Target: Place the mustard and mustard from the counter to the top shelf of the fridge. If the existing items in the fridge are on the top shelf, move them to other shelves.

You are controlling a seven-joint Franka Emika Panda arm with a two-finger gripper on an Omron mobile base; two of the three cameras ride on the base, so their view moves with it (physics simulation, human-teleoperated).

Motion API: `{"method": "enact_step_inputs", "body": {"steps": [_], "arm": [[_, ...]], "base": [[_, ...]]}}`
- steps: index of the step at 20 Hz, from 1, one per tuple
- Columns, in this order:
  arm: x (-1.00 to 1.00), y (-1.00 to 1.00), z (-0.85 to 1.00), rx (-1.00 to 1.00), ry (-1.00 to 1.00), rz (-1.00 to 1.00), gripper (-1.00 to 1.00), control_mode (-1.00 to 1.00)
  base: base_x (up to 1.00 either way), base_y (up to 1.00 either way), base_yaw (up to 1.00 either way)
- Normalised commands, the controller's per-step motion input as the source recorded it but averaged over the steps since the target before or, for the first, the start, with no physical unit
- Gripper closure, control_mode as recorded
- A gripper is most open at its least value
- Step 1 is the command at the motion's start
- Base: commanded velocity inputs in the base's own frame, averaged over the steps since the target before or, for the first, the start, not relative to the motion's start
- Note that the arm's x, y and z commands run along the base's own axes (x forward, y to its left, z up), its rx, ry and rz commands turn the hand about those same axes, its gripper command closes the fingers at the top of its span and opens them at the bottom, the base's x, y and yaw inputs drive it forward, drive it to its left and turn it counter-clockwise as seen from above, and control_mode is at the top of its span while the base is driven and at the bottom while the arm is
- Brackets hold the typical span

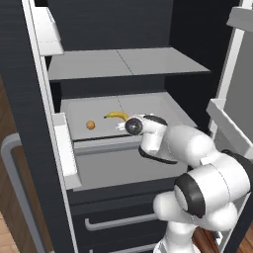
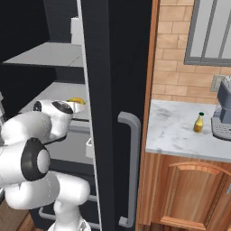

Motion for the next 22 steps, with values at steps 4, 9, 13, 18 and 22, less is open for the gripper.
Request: {"method": "enact_step_inputs", "body": {"steps": [4, 9, 13, 18, 22], "arm": [[-1.0, -0.01, 1.0, 0.03, 0.0, -0.08, -1.0, -1.0], [-1.0, 0.0, 1.0, 0.0, 0.06, 0.0, -1.0, -1.0], [-1.0, 0.0, 1.0, 0.0, 0.09, 0.0, -1.0, -1.0], [-1.0, 0.0, 0.94, 0.01, 0.12, 0.0, -1.0, -1.0], [-1.0, 0.0, 0.49, 0.08, 0.17, 0.0, -1.0, -1.0]], "base": [[0.0, 0.0, 0.0], [0.0, 0.0, 0.0], [0.0, 0.0, 0.0], [0.0, 0.0, 0.0], [0.0, 0.0, 0.0]]}}
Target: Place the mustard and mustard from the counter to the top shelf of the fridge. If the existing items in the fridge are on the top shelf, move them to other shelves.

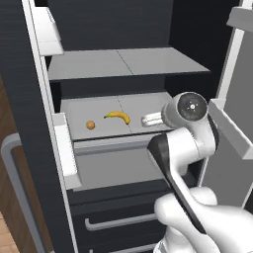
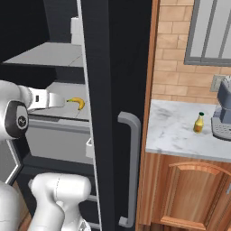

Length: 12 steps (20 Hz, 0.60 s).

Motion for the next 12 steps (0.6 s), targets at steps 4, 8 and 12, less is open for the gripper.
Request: {"method": "enact_step_inputs", "body": {"steps": [4, 8, 12], "arm": [[-1.0, 0.0, 0.47, 0.12, 0.17, 0.0, -1.0, -1.0], [-1.0, 0.0, 0.19, 0.22, 0.08, 0.0, -1.0, -1.0], [-0.93, 0.16, -0.08, 0.12, -0.04, 0.05, -1.0, -1.0]], "base": [[0.0, 0.0, 0.0], [0.0, 0.0, 0.0], [0.0, 0.0, 0.0]]}}
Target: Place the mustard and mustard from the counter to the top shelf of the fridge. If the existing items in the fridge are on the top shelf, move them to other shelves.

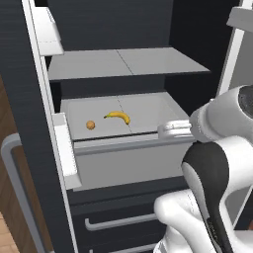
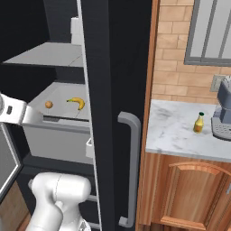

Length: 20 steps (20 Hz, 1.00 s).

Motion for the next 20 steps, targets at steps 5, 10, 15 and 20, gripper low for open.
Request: {"method": "enact_step_inputs", "body": {"steps": [5, 10, 15, 20], "arm": [[-0.21, 0.06, -0.08, 0.01, -0.08, 0.05, -1.0, -1.0], [-0.07, 0.0, 0.0, 0.0, 0.0, 0.0, -1.0, -1.0], [-0.25, 0.0, -0.01, 0.0, 0.03, 0.01, -1.0, 1.0], [0.0, 0.0, 0.0, 0.0, 0.0, 0.0, -1.0, 1.0]], "base": [[0.0, 0.0, 0.0], [0.0, 0.0, 0.0], [-0.55, -0.05, 0.0], [-0.97, -0.42, -0.01]]}}
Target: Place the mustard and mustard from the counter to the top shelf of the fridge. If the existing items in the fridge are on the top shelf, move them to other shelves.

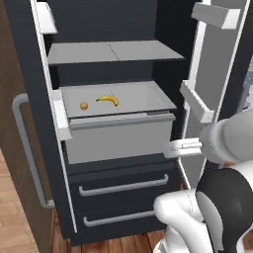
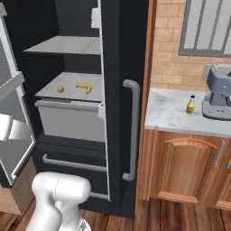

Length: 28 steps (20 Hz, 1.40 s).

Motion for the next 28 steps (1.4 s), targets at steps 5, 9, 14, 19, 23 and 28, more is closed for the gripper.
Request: {"method": "enact_step_inputs", "body": {"steps": [5, 9, 14, 19, 23, 28], "arm": [[0.0, 0.0, 0.0, 0.0, 0.0, 0.0, -1.0, 1.0], [0.0, 0.0, 0.0, 0.0, 0.0, 0.0, -1.0, 1.0], [0.0, 0.0, 0.0, 0.0, 0.0, 0.0, -1.0, 1.0], [0.0, 0.0, 0.0, 0.0, 0.0, 0.0, -1.0, 1.0], [0.0, 0.0, 0.0, 0.0, 0.0, 0.0, -1.0, 1.0], [0.0, 0.0, 0.0, 0.0, 0.0, 0.0, -1.0, 1.0]], "base": [[-0.09, -0.95, -0.17], [0.35, -1.0, -0.16], [0.39, -1.0, -0.13], [0.68, -1.0, -0.1], [0.95, -0.94, -0.04], [0.79, -0.42, 0.04]]}}
